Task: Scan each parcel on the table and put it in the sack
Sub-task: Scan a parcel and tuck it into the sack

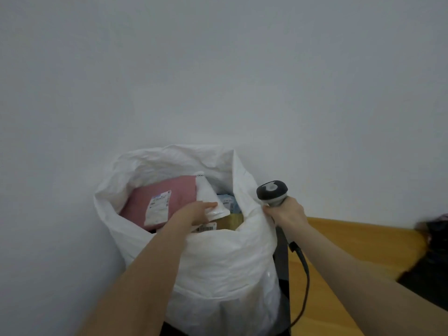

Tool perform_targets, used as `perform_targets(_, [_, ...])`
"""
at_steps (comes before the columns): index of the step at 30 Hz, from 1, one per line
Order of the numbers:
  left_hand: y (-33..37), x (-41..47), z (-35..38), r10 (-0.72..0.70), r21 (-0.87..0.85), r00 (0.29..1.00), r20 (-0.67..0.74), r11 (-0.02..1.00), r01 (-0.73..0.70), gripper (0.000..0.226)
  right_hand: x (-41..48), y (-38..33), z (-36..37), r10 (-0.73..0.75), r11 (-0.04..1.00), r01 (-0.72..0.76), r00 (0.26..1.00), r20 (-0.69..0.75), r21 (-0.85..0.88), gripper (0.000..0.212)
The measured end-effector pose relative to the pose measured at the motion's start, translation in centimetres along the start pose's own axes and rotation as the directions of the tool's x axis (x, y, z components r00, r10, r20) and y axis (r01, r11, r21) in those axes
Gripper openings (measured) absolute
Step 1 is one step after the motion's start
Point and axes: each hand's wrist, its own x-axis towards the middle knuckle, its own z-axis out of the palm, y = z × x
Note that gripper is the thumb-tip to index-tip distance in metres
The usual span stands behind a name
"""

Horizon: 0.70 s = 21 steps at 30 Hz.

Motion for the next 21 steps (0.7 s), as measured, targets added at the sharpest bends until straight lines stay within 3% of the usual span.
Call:
perform_targets(3, [-1.2,0.7,0.9,0.007,-0.073,1.000,0.001,0.997,-0.006,0.066,1.1,-0.1,1.7,-0.007,0.999,0.007,1.000,0.016,0.036,0.029])
perform_targets(7, [-1.6,1.6,1.5,0.007,-0.103,1.000,-0.030,0.995,-0.011,0.065,1.5,-0.6,2.7,0.024,0.986,-0.035,0.997,0.069,0.164,0.053])
perform_targets(10, [-1.5,1.7,1.2,0.004,-0.104,0.999,-0.037,0.995,-0.008,0.065,1.1,-0.7,4.1,0.055,0.989,-0.069,0.993,0.107,0.130,0.045])
perform_targets(13, [-1.9,1.5,1.4,-0.016,-0.088,0.999,-0.043,0.996,0.012,0.060,1.5,-0.7,2.9,0.104,0.990,-0.099,0.993,-0.054,0.096,0.027])
perform_targets(17, [-2.2,1.3,1.7,-0.052,-0.056,0.997,-0.052,0.997,0.049,0.057,2.3,0.4,-1.9,0.140,0.988,-0.118,0.952,-0.271,0.097,0.025])
perform_targets(21, [-1.4,0.5,1.7,-0.050,-0.015,0.998,-0.028,0.999,0.049,0.061,0.9,1.8,-3.1,0.150,0.988,-0.131,0.952,-0.267,0.087,0.023])
